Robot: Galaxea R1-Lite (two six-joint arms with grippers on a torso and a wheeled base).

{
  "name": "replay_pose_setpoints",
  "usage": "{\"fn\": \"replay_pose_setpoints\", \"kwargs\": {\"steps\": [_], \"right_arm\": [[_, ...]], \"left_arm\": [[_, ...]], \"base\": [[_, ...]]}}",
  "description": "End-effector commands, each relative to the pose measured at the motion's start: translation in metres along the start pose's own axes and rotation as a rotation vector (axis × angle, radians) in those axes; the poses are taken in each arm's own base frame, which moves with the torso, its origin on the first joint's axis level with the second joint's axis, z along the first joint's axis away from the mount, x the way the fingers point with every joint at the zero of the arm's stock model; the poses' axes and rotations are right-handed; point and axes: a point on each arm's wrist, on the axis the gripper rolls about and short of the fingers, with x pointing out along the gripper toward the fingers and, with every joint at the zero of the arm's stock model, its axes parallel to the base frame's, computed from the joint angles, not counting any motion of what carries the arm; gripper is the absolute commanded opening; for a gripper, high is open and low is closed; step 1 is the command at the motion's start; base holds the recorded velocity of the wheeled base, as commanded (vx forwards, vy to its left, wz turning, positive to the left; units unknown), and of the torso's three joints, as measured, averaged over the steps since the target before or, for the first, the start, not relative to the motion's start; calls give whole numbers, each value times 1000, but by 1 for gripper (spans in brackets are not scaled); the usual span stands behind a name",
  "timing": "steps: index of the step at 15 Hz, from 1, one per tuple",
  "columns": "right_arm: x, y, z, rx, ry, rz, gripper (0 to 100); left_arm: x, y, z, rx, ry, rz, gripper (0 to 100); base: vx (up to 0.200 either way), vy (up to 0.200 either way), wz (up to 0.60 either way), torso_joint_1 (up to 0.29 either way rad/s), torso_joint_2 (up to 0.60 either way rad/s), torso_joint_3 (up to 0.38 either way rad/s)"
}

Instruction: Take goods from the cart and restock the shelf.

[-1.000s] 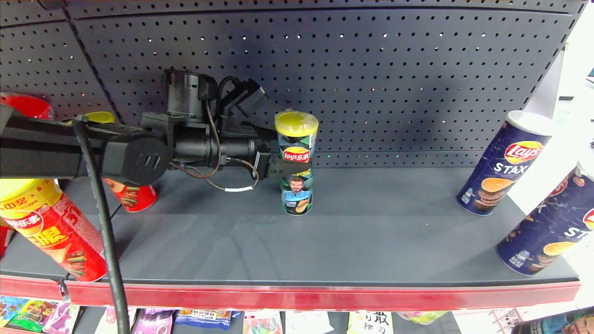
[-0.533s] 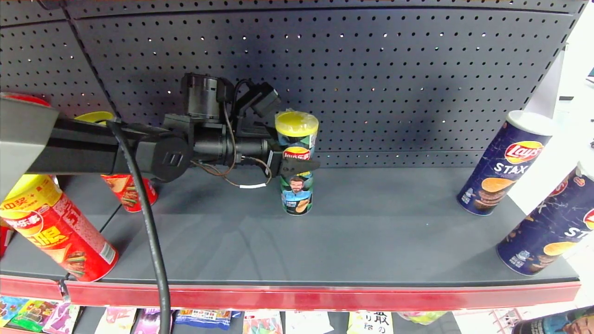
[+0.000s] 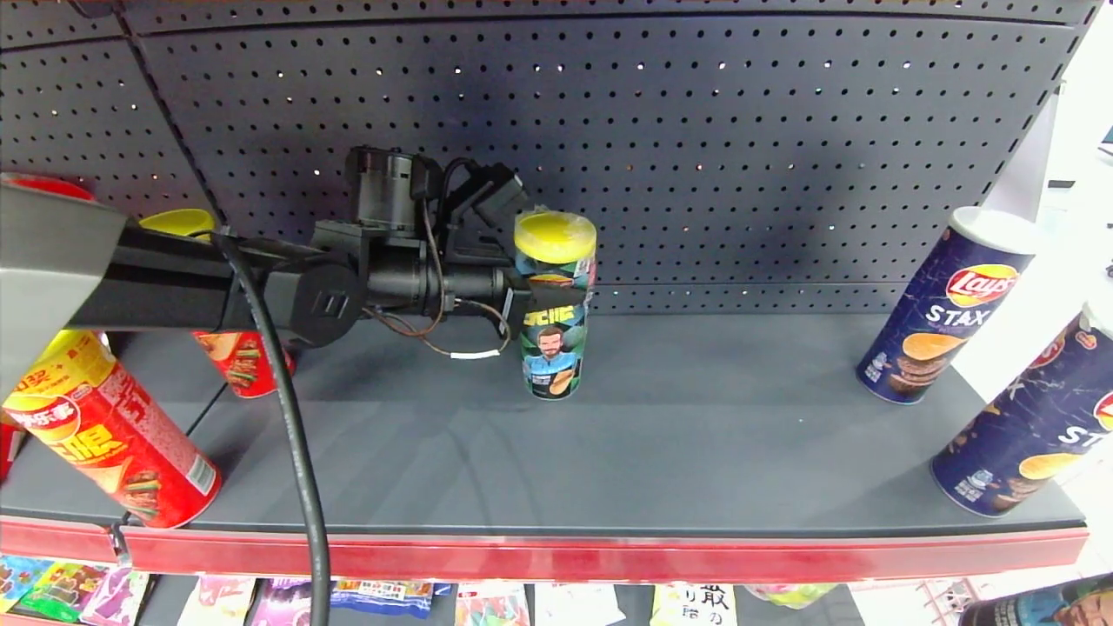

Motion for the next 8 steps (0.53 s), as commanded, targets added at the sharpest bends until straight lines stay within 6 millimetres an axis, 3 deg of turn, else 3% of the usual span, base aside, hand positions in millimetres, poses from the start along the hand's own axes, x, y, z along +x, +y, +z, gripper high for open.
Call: {"fn": "replay_pose_setpoints", "kwargs": {"steps": [1,8], "right_arm": [[0,0,0,0,3,1,0],[1,0,-1,2,6,4,0]], "left_arm": [[-8,-6,4,3,-4,-1,0],[-55,-65,14,-77,1,-36,0]], "base": [[0,0,0,0,0,0],[0,0,0,0,0,0]]}}
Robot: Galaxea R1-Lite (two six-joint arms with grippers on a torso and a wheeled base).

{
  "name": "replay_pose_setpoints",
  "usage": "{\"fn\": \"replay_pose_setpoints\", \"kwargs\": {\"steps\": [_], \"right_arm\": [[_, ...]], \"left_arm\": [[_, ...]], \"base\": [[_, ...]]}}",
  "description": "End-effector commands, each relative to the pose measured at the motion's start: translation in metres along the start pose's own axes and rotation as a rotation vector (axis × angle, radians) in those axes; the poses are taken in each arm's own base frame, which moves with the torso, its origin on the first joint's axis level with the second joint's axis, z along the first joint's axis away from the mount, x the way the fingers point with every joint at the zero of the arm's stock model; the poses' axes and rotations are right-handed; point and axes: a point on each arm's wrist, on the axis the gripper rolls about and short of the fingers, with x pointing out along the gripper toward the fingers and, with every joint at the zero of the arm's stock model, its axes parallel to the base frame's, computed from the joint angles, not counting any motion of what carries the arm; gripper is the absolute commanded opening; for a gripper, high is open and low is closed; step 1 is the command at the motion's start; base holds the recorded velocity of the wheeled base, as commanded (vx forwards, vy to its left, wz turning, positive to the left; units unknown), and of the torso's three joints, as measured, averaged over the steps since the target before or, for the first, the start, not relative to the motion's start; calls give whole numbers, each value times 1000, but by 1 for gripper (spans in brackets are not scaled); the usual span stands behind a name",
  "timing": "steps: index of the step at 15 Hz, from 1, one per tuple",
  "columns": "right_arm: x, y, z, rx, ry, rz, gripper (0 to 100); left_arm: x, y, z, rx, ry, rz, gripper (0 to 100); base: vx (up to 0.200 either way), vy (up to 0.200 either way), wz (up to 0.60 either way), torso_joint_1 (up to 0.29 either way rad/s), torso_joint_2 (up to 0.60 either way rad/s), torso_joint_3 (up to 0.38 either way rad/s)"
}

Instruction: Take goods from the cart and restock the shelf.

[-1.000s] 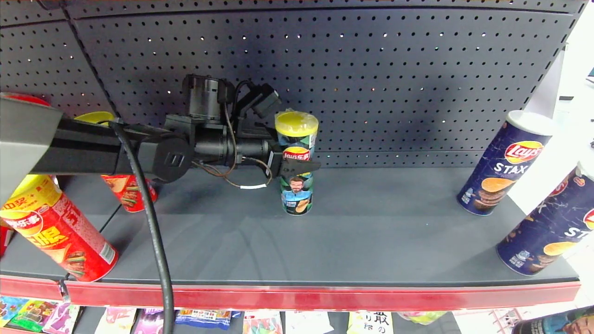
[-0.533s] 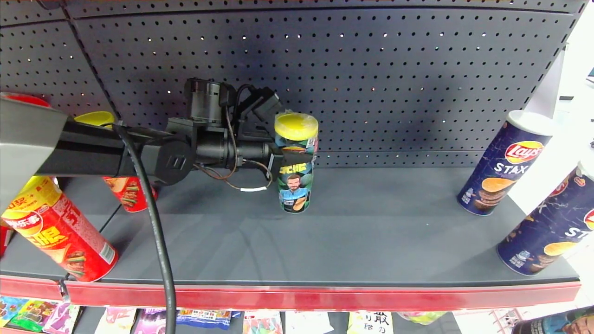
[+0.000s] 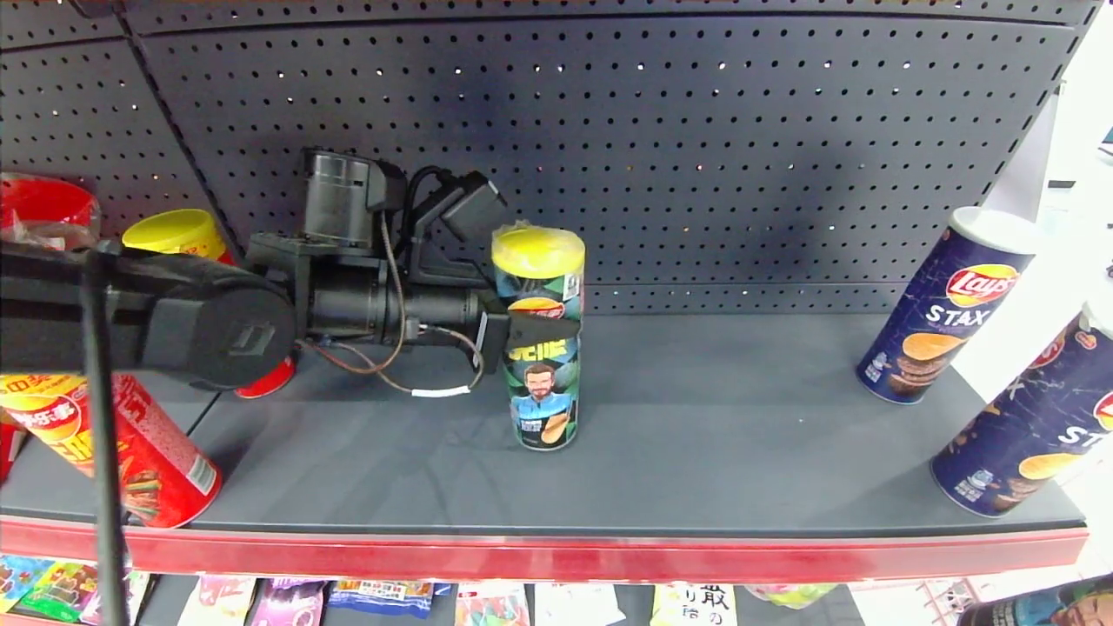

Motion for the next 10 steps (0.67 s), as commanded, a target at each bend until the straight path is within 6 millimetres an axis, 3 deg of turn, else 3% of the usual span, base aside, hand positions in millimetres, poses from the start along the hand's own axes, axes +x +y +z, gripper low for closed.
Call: {"fn": "replay_pose_setpoints", "kwargs": {"steps": [1,6,10], "right_arm": [[0,0,0,-1,0,0,0],[1,0,0,2,4,4,0],[2,0,1,3,10,4,0]], "left_arm": [[-24,-29,4,18,-20,-7,0],[-46,-51,-14,-6,22,28,0],[-49,-55,-25,-27,53,39,0]], "base": [[0,0,0,0,0,0],[0,0,0,0,0,0],[0,0,0,0,0,0]]}}
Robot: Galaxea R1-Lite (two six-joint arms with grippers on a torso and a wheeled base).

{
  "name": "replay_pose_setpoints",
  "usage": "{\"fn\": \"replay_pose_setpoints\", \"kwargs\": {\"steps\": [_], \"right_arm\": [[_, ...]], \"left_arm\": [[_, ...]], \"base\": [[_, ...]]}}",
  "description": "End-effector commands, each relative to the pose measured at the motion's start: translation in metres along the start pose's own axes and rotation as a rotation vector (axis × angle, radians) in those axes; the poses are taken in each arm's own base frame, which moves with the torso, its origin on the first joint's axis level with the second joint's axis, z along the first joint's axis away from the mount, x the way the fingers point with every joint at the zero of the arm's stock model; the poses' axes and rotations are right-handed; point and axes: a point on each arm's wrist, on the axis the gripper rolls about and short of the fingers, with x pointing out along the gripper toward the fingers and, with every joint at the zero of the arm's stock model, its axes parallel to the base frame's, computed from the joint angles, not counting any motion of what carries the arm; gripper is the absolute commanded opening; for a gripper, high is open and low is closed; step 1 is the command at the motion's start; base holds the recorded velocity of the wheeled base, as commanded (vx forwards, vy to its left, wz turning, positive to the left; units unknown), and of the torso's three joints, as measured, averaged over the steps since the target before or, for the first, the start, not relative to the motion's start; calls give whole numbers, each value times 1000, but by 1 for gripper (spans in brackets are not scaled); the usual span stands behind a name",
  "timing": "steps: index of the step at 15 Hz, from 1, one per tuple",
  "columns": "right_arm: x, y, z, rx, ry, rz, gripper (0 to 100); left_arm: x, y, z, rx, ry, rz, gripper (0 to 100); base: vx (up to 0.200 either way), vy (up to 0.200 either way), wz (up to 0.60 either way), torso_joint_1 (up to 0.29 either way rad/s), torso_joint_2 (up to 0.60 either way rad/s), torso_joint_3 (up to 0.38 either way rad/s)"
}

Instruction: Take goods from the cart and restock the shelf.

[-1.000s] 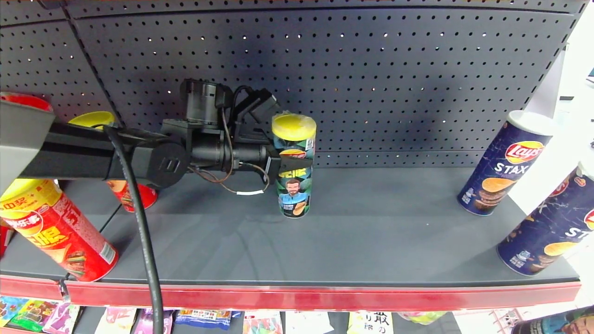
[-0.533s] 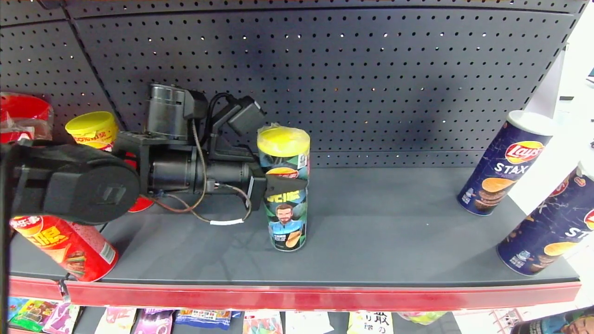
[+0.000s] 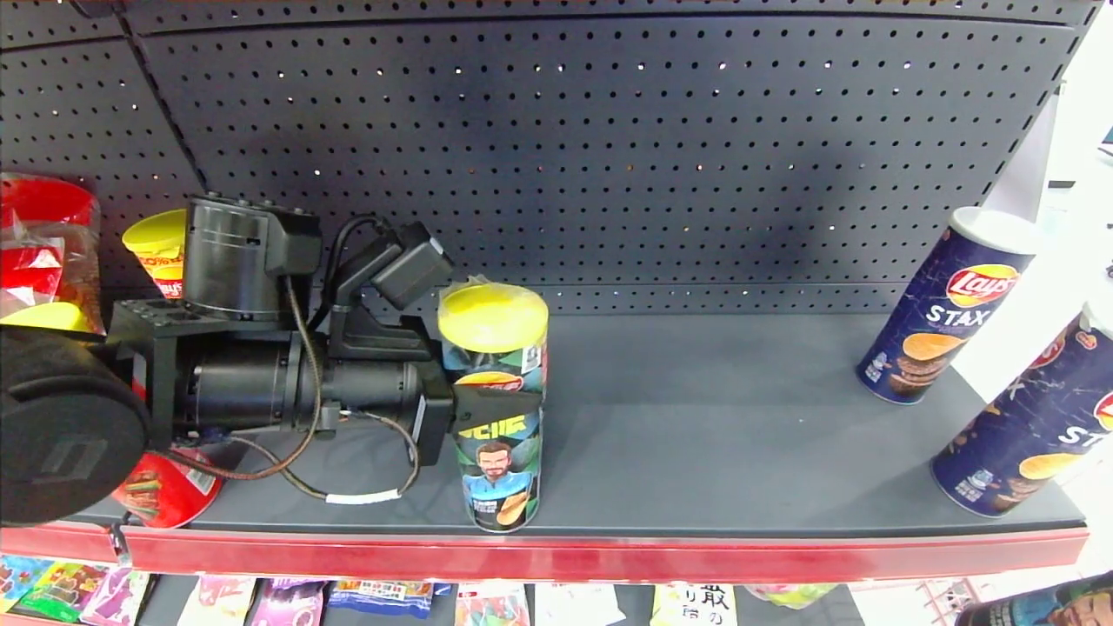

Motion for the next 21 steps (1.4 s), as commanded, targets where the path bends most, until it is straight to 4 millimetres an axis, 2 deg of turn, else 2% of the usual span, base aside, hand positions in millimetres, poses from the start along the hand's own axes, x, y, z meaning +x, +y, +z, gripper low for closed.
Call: {"fn": "replay_pose_setpoints", "kwargs": {"steps": [1,4,8,17,18,21], "right_arm": [[1,0,0,0,4,1,0],[1,0,1,0,3,1,0],[1,0,1,0,1,-1,0],[0,0,3,-1,-5,-3,0],[0,0,3,-3,-5,-3,0],[-1,0,5,-3,-12,-4,0]], "left_arm": [[-4,-3,-3,-2,3,4,0],[-1,0,-1,15,-20,28,0],[10,-9,-1,8,-25,-13,0],[9,-14,-4,10,-20,-24,0],[9,-16,-6,10,-17,-31,100],[11,-19,-13,14,-18,-24,100]], "base": [[0,0,0,0,0,0],[0,0,0,0,0,0],[0,0,0,0,0,0],[0,0,0,0,0,0],[0,0,0,0,0,0],[0,0,0,0,0,0]]}}
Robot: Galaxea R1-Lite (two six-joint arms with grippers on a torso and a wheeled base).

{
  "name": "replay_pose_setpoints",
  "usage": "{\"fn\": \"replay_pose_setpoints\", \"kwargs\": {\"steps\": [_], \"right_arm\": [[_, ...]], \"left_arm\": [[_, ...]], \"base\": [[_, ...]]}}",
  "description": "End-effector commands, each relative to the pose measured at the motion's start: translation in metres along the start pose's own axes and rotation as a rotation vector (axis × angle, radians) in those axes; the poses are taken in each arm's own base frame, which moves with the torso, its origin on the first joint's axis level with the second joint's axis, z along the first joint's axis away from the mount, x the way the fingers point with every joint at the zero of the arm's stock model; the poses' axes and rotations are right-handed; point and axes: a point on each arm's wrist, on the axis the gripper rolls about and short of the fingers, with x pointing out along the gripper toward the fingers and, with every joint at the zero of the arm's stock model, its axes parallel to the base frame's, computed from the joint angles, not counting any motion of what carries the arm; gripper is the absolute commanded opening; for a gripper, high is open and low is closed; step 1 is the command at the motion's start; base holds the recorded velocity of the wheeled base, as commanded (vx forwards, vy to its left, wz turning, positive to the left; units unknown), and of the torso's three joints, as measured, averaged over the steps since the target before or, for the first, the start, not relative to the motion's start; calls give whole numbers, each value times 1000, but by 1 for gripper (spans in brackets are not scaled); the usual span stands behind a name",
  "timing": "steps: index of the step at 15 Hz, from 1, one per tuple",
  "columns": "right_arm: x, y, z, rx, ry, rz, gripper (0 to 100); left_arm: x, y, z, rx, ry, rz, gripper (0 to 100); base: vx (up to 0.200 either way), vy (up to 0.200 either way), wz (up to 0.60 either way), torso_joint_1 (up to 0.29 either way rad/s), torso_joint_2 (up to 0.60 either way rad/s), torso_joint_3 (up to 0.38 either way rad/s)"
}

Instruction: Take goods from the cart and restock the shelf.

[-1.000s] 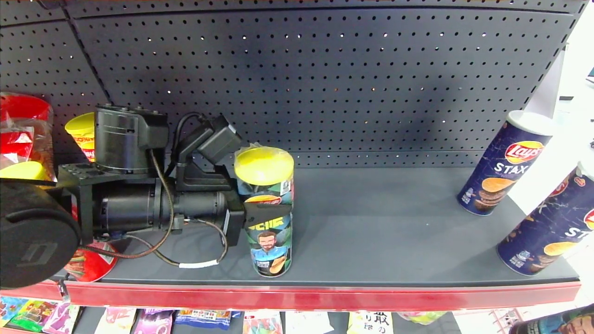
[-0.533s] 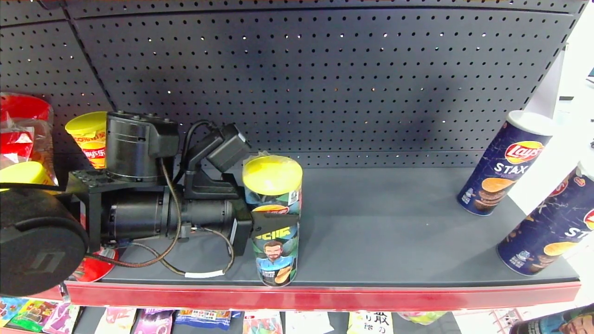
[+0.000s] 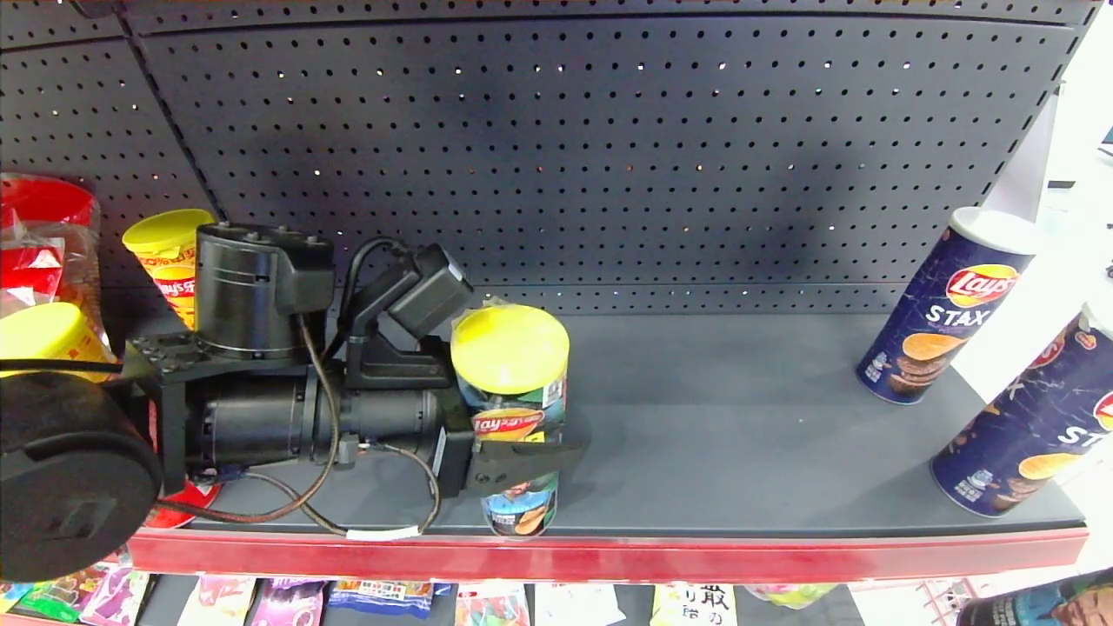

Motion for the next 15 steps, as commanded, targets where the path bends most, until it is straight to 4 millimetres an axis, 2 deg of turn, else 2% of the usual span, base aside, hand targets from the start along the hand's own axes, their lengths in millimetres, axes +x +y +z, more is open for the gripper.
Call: {"fn": "replay_pose_setpoints", "kwargs": {"steps": [1,5,9,11,15], "right_arm": [[0,0,1,-1,-4,0,0],[0,0,2,-2,-3,6,0],[13,-3,16,5,35,17,0],[28,-7,26,3,27,44,0],[52,-12,41,5,59,81,0]], "left_arm": [[0,-2,-5,-5,9,2,100],[-9,-3,-7,-8,7,45,100],[-24,-5,-8,-7,-7,79,100],[-33,-4,-7,-7,-18,105,100],[-59,-11,-21,-26,-16,152,100]], "base": [[0,0,0,0,0,0],[0,0,0,0,0,0],[0,0,0,0,0,0],[0,0,0,0,0,0],[0,0,0,0,0,0]]}}
